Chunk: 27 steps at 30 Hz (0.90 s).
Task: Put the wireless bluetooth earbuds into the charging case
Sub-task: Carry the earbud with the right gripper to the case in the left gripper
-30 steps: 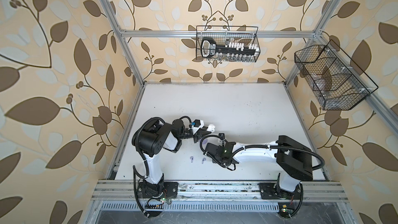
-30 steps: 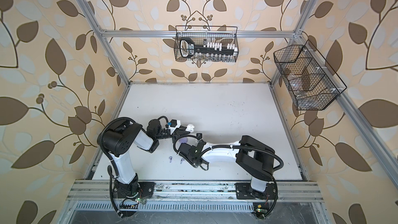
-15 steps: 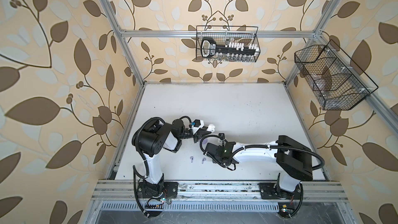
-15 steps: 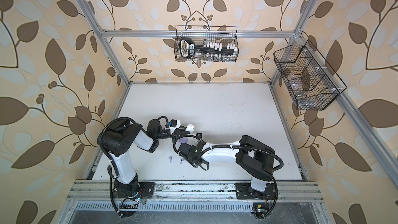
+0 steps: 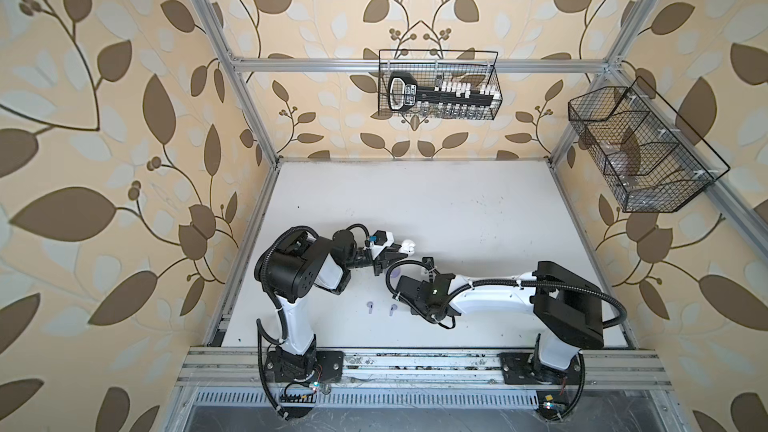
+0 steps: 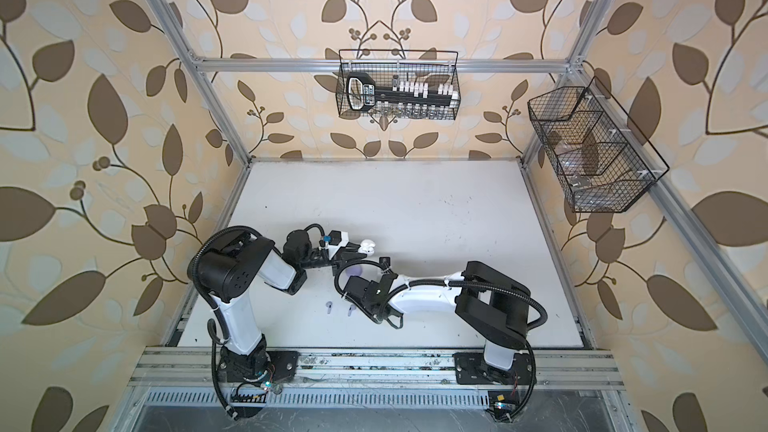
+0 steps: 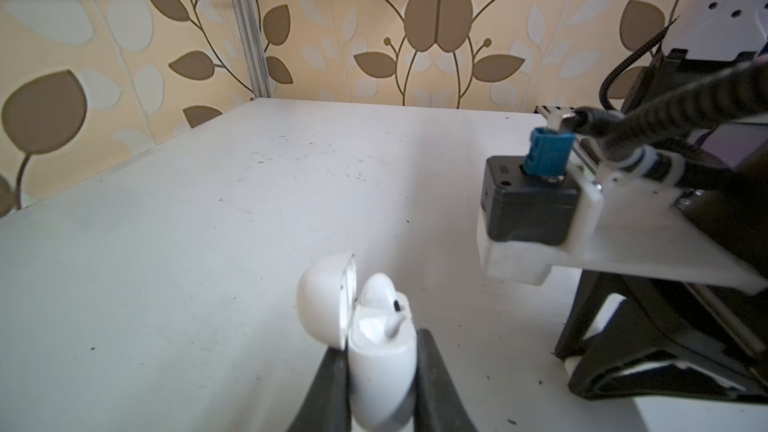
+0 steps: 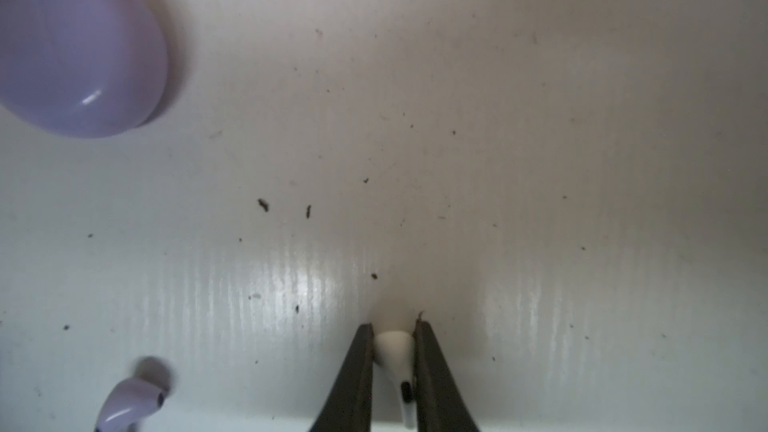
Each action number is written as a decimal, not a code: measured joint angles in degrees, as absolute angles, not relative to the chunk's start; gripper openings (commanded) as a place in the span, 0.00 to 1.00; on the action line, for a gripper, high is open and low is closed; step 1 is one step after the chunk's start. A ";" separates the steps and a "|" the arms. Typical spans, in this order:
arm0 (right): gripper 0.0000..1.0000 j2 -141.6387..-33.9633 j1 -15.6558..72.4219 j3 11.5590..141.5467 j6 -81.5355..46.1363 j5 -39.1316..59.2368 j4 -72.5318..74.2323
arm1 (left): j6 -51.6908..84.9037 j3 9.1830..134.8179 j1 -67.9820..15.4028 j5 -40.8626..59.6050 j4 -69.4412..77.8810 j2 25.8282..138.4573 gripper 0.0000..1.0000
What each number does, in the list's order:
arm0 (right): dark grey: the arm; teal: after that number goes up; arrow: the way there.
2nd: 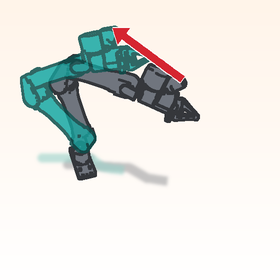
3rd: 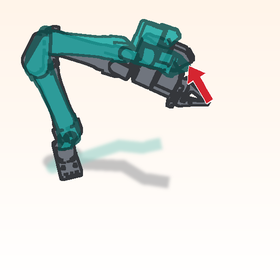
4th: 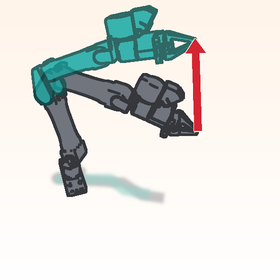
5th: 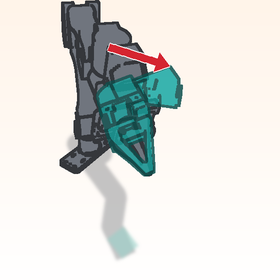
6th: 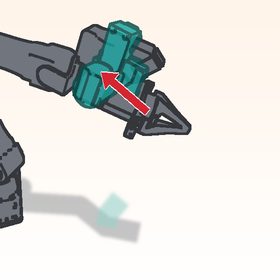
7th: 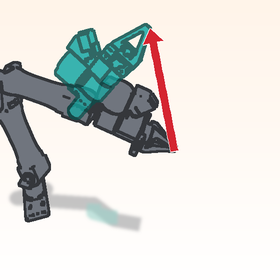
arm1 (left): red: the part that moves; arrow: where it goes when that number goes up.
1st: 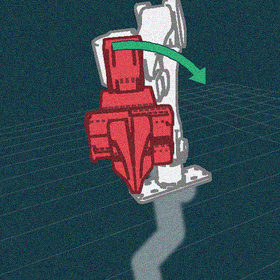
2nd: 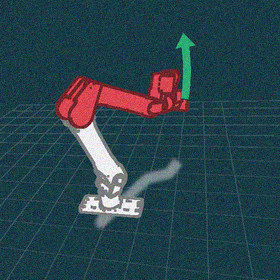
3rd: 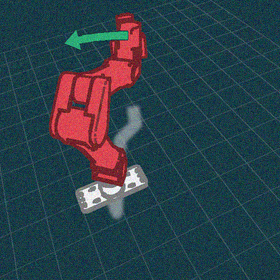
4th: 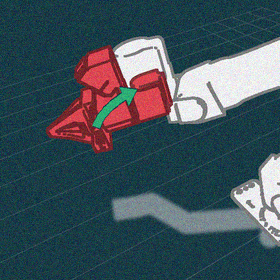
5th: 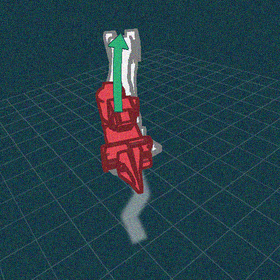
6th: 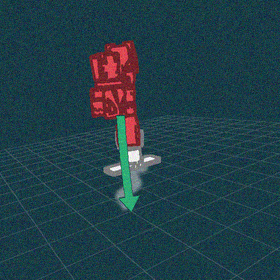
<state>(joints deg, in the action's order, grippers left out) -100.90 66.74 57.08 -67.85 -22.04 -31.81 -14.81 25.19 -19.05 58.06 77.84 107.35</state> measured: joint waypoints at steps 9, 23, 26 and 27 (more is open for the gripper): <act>0.18 -98.87 66.74 57.06 -66.87 -23.00 -31.33 | -14.83 25.19 -19.05 58.06 77.84 107.35 0.00; 0.16 -93.69 65.36 55.72 -62.83 -26.06 -23.00 | -14.87 25.15 -19.05 58.08 77.84 107.35 0.00; 0.16 -92.25 64.82 54.33 -62.04 -26.92 -20.38 | -14.90 25.08 -19.05 58.08 77.84 107.35 0.00; 0.16 -91.79 64.71 53.80 -61.80 -27.24 -19.55 | -14.90 25.08 -19.05 58.08 77.84 107.35 0.00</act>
<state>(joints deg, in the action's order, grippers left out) -91.79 64.71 53.80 -61.80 -27.24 -19.55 -14.90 25.08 -19.05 58.08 77.84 107.35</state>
